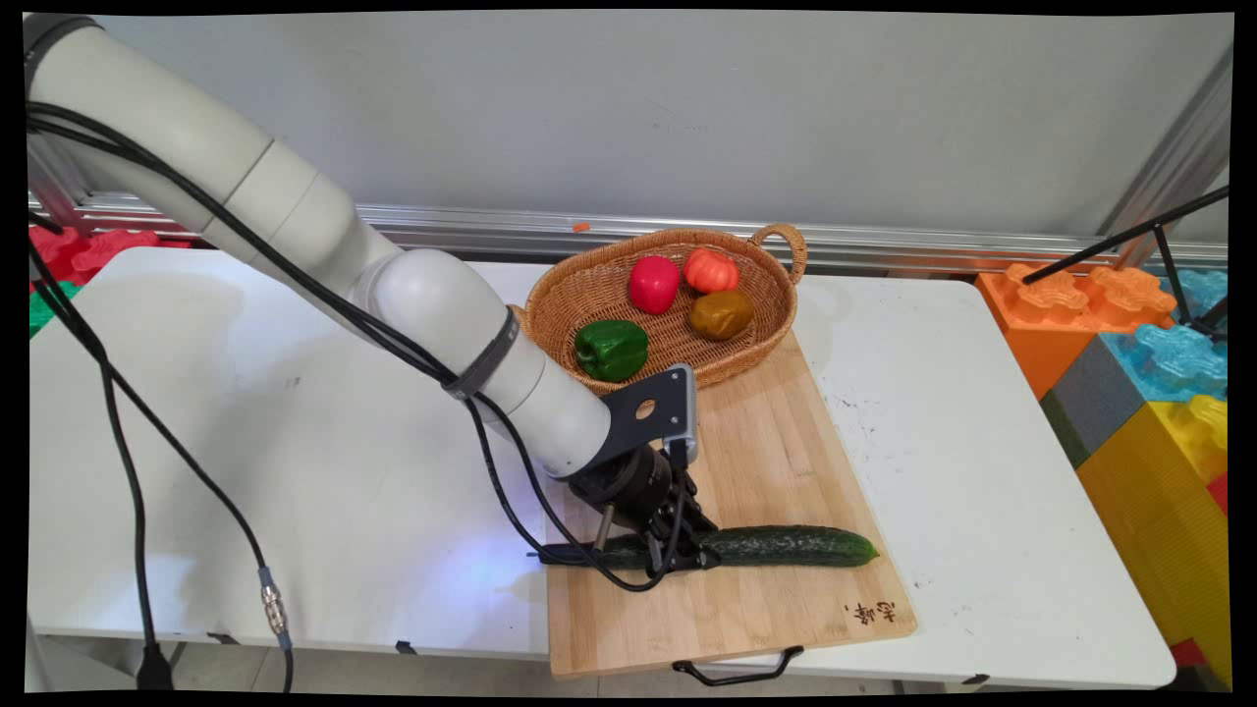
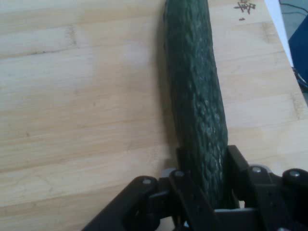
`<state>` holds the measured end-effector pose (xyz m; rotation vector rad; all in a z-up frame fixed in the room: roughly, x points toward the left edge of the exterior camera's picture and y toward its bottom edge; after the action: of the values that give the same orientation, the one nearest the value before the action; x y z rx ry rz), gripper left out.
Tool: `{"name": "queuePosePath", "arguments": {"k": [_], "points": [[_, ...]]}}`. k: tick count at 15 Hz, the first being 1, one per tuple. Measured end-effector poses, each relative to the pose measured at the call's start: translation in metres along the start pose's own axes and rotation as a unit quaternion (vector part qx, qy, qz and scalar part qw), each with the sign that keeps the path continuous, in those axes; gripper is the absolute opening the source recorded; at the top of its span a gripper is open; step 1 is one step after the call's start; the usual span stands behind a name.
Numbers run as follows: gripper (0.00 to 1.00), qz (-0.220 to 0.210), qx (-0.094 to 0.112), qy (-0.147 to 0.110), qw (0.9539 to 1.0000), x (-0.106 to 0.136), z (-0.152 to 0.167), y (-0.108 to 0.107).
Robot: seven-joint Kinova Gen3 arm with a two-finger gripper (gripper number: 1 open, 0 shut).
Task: Place the picked object in the vegetable basket
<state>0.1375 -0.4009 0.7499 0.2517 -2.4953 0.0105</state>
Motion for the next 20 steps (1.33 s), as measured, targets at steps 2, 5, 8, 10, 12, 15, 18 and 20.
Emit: {"name": "queuePosePath", "arguments": {"k": [2,5,8,10,12,15,18,20], "points": [[0.0,-0.003,0.005,-0.002,1.0,0.001,0.0,0.001],[0.0,-0.011,0.01,0.003,0.9999,0.01,-0.008,0.0],[0.0,-0.021,0.008,0.015,0.9996,0.025,-0.026,-0.002],[0.0,-0.025,0.008,0.022,0.9994,0.036,-0.042,-0.004],[0.0,-0.025,0.012,0.028,0.9992,0.046,-0.056,-0.009],[0.0,-0.017,0.029,0.036,0.9988,0.06,-0.078,-0.027],[0.0,-0.003,0.067,0.04,0.9969,0.069,-0.101,-0.062],[0.0,0.003,0.092,0.041,0.9949,0.07,-0.114,-0.087]]}}
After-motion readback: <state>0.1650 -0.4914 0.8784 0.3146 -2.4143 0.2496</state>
